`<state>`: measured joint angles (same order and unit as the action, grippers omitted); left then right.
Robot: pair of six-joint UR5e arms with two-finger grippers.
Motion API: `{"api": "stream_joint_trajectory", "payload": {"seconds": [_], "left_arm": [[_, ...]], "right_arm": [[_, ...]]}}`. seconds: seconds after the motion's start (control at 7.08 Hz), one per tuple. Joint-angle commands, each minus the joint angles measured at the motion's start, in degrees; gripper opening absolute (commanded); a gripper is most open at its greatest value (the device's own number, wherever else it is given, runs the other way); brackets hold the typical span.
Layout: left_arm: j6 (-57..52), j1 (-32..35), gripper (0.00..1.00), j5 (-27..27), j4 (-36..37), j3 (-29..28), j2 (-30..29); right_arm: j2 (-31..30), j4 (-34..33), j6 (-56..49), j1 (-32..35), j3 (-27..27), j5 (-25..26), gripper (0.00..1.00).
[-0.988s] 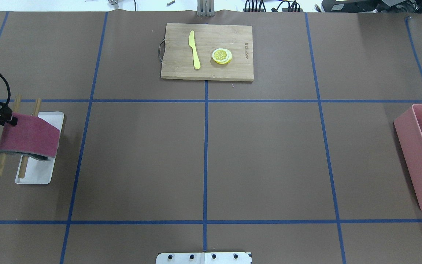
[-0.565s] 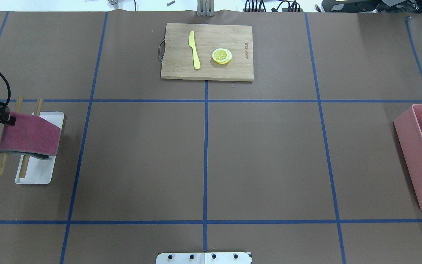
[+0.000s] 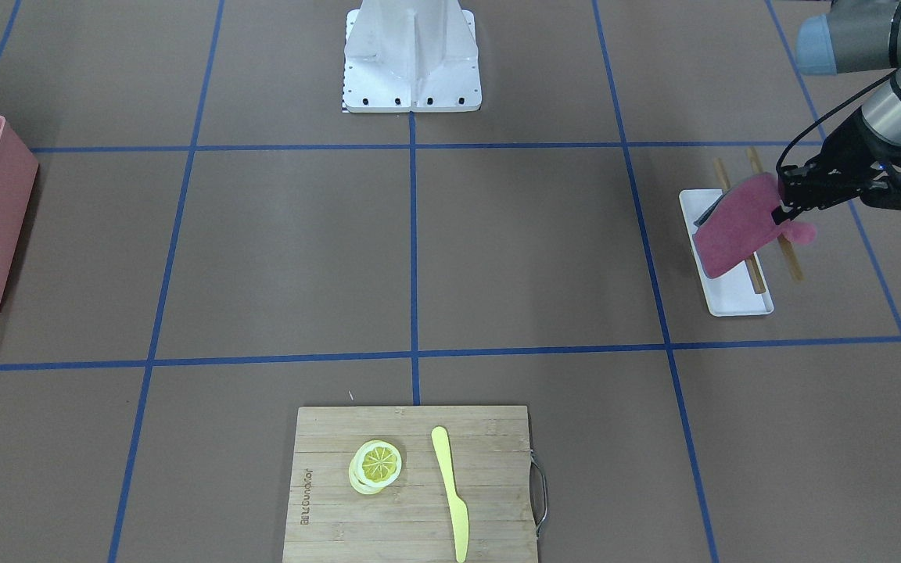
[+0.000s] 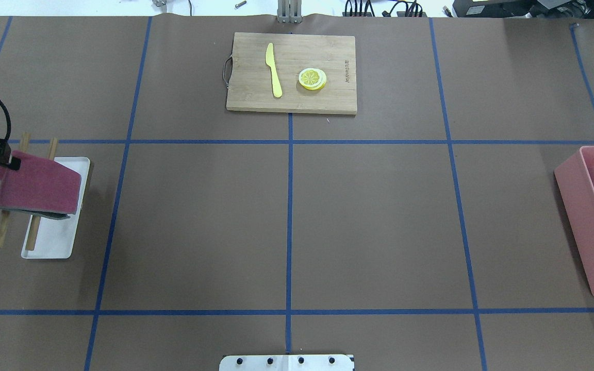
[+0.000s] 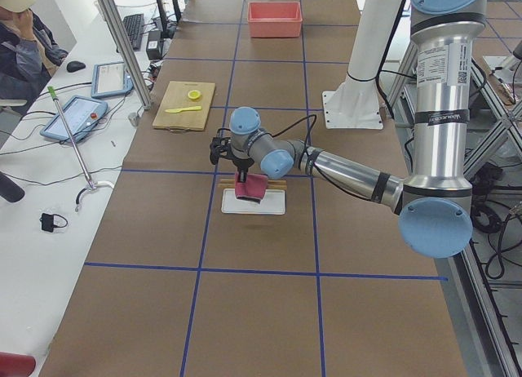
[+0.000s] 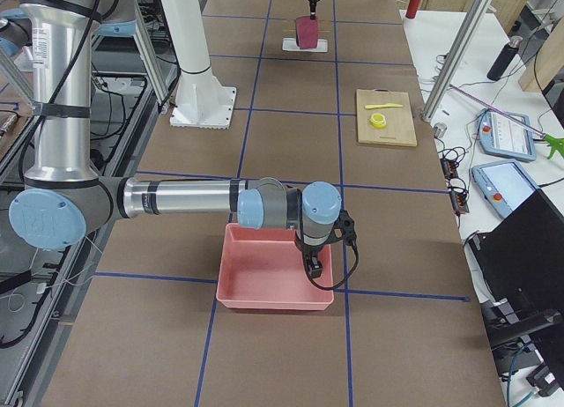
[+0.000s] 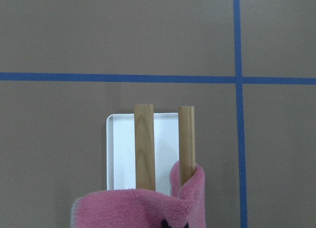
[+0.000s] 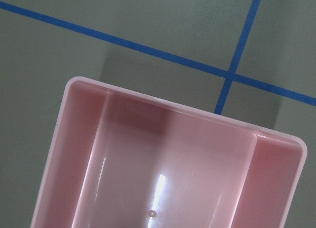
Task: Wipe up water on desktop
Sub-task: 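Lift the pink cloth with the left gripper while the right arm moves in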
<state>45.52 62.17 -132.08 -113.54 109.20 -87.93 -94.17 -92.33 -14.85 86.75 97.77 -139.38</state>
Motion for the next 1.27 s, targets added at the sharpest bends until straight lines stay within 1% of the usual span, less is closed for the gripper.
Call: {"api": "stream_joint_trajectory", "payload": {"seconds": [0.0,0.14,0.28,0.42,0.56,0.71,0.85,0.99,1.13], "left_arm": [[4.44,0.06,0.0,-1.86,0.34,2.58,-4.67],[13.01,-0.2,0.0,-3.0,0.51,2.16,-11.84],[21.02,-1.6,0.0,-2.93,4.35,1.37,-20.62],[26.75,-5.7,0.0,-1.79,10.74,1.19,-29.06],[31.94,-9.92,0.0,3.35,14.8,0.32,-35.58],[34.95,-13.36,0.0,6.88,15.19,-2.39,-39.65],[37.16,-14.43,0.0,8.05,15.19,-5.03,-43.08],[40.05,-14.62,0.0,8.06,15.19,-7.14,-46.25],[43.04,-15.58,0.0,8.06,15.19,-8.64,-48.63]], "right_arm": [[0.48,0.05,0.17,-0.52,1.97,-4.21,1.0],[0.65,0.05,2.09,-2.53,4.68,-5.11,1.0],[0.83,0.14,4.37,-4.72,8.45,-5.12,1.0],[2.83,0.05,5.09,-7.44,11.27,-5.2,1.0],[3.98,0.05,5.18,-10.25,15.13,-5.29,1.0],[7.82,0.05,5.27,-12.28,16.21,-7.03,1.0],[10.65,0.83,5.1,-15.44,17.18,-7.75,1.0],[12.42,6.58,5.71,-20.43,17.02,-7.23,1.0],[14.35,13.25,10.85,-22.83,16.93,-6.27,1.0]]}}
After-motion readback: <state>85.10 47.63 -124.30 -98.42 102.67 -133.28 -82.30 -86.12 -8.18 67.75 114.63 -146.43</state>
